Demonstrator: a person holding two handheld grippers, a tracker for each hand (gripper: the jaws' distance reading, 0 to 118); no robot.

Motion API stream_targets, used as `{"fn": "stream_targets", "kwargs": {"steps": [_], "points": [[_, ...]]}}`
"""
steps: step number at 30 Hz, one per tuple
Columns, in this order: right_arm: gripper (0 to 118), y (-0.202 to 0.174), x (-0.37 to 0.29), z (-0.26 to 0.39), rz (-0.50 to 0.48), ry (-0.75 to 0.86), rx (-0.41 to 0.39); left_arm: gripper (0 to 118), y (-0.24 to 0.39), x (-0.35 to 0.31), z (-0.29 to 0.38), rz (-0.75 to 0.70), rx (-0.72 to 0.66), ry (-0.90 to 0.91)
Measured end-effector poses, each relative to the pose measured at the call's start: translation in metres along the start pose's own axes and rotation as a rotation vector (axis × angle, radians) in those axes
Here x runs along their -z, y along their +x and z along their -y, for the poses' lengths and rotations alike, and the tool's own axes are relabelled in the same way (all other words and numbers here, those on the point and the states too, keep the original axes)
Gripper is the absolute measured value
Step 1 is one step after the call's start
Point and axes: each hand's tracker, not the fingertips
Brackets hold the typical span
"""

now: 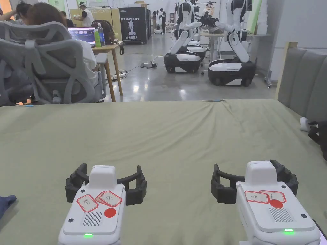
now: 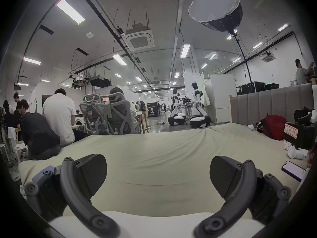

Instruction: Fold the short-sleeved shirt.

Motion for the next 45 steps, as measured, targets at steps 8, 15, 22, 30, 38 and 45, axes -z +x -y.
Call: {"fn": "stream_targets", "kwargs": {"steps": [8, 15, 22, 30, 38, 45], "points": [[118, 0.0, -0.001, -0.001, 0.006, -0.005, 0.012, 118, -0.007, -0.006, 0.003, 0.016, -0.059, -0.011], [118, -0.004, -0.006, -0.004, -0.019, -0.004, 0.001, 118, -0.003, -0.011, 0.003, 0.019, -0.028, -0.003], [118, -0.003, -0.008, -0.004, -0.092, -0.014, -0.004, 118, -0.003, -0.013, 0.003, 0.03, -0.023, 0.0], [118, -0.006, -0.01, -0.029, -0.065, -0.028, 0.086, 118, -0.003, -0.013, 0.002, 0.029, -0.022, -0.001], [118, -0.008, -0.002, -0.047, 0.103, -0.147, 0.18, 118, -0.007, -0.013, -0.004, 0.012, -0.013, 0.012], [118, -0.01, -0.007, -0.035, 0.025, -0.136, 0.201, 118, -0.004, -0.012, -0.002, 0.015, -0.011, 0.0]]}}
